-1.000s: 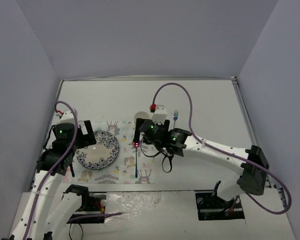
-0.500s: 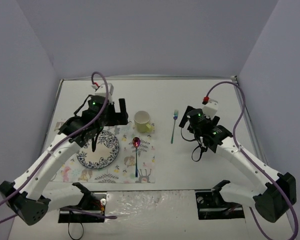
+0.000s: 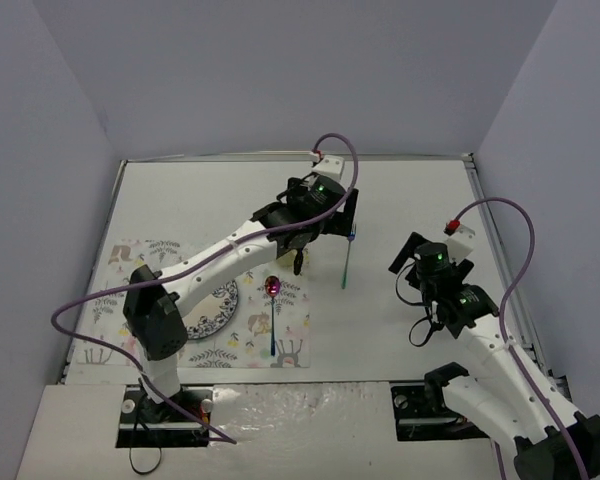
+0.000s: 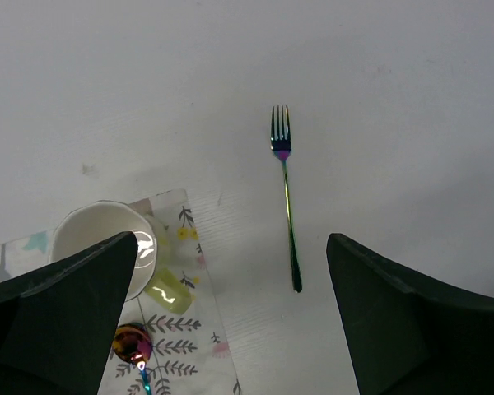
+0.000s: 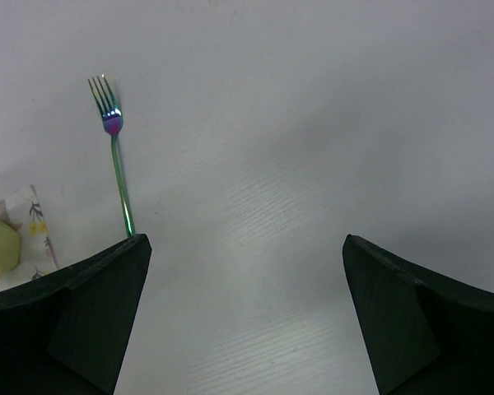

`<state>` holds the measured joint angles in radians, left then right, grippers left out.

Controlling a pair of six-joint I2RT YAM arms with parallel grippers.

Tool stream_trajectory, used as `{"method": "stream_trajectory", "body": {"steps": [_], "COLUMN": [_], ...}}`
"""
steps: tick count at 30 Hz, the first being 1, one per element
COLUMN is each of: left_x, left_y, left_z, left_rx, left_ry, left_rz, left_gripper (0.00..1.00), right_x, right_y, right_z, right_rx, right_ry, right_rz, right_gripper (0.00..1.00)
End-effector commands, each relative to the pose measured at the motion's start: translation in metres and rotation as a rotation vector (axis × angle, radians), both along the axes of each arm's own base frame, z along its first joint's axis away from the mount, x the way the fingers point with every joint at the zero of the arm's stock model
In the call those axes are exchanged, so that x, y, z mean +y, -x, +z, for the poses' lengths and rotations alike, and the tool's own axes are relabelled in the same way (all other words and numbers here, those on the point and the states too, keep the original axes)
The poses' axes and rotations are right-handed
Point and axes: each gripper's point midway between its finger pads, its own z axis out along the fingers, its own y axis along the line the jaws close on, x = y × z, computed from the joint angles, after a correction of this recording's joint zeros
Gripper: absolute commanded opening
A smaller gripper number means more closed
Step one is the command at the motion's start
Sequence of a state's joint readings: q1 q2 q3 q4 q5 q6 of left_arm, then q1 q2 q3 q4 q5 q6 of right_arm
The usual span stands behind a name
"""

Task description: Set the dinner table for one person

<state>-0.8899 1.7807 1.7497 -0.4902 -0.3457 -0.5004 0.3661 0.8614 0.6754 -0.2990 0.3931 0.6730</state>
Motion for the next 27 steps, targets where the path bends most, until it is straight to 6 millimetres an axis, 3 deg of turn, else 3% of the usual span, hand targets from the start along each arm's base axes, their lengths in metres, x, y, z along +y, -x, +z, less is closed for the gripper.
{"method": "stream_trajectory", "body": {"steps": [1,16,27], "left_x": [-0.042,-0.108,-0.115], "left_y": [-0.012,-0.054,-0.073], "left_z": [0.023,-0.068,-0.121], "left_rx": [-0.125,-0.077,0.003], "left_ry": [0.024,-0.013,-0.022], "left_rz": [-0.056,-0.070,-0.042], "left_gripper": [0.96,0.70,0.55], "right_x": [-0.006,-0.009,-0.005], "right_y": [0.003,0.030,0.035], "right_z": [0.028,0.054,0.059], "right_rx": [-0.139,-0.313,-0.342], "right_ry": [-0.053,-0.113,-0.139], "right_rz": [-0.031,0.029,0.059], "right_gripper": [0.99,0.96,0.94]}}
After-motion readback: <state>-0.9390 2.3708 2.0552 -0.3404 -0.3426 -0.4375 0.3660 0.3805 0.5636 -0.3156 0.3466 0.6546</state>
